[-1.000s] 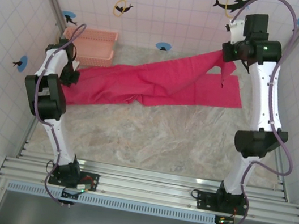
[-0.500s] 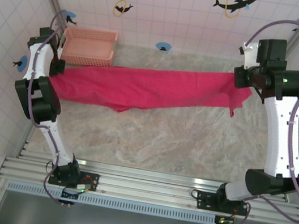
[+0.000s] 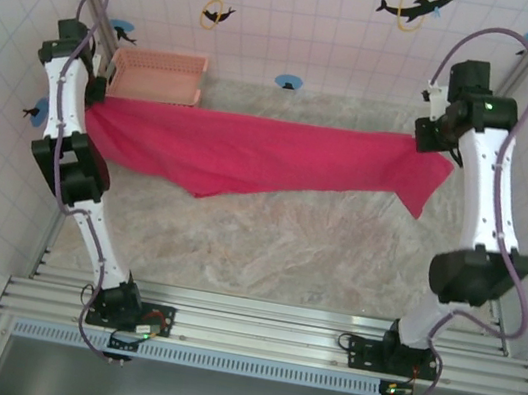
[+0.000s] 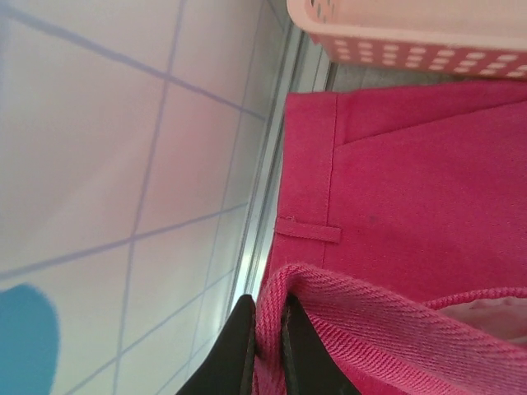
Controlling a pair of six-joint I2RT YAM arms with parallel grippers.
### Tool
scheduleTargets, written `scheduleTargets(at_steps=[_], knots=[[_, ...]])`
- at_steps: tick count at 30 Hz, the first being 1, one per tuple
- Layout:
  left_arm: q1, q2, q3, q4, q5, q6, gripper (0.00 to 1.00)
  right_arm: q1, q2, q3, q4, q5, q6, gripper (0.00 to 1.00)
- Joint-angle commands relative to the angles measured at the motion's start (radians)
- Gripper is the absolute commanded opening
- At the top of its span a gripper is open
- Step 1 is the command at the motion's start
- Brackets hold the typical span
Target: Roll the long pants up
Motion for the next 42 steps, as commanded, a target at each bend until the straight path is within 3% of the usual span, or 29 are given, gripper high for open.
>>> scheduleTargets(at_steps=[1, 8, 12, 21, 33, 40, 41, 42], knots=[[0.011, 0.06, 0.016, -0.032, -0.082, 0.007, 0.0, -0.026, 0.129, 0.107, -0.073, -0.008, -0.023, 0.0], [0.005, 0.084, -0.052, 0.033, -0.146, 0.062, 0.0, 0.006, 0.186, 0.132, -0.047, -0.032, -0.034, 0.0], [0.008, 0.112, -0.012, 0.034, -0.103, 0.061, 0.0, -0.004, 0.224, 0.168, -0.047, -0.029, -0.048, 0.0], [-0.014, 0.239, 0.075, 0.039, -0.108, 0.068, 0.0, -0.029, 0.51, 0.407, -0.048, -0.06, -0.034, 0.0], [-0.083, 0.296, 0.09, 0.16, -0.192, 0.099, 0.0, -0.016, 0.73, 0.493, 0.288, -0.014, 0.022, 0.0], [-0.105, 0.307, 0.09, 0.234, -0.267, 0.122, 0.0, -0.003, 0.804, 0.542, 0.518, 0.104, -0.002, 0.0], [-0.107, 0.308, 0.09, 0.243, -0.273, 0.123, 0.05, -0.003, 0.822, 0.57, 0.535, 0.114, 0.005, 0.06], [-0.107, 0.312, 0.094, 0.247, -0.273, 0.123, 0.16, -0.004, 0.846, 0.608, 0.544, 0.122, 0.016, 0.26]])
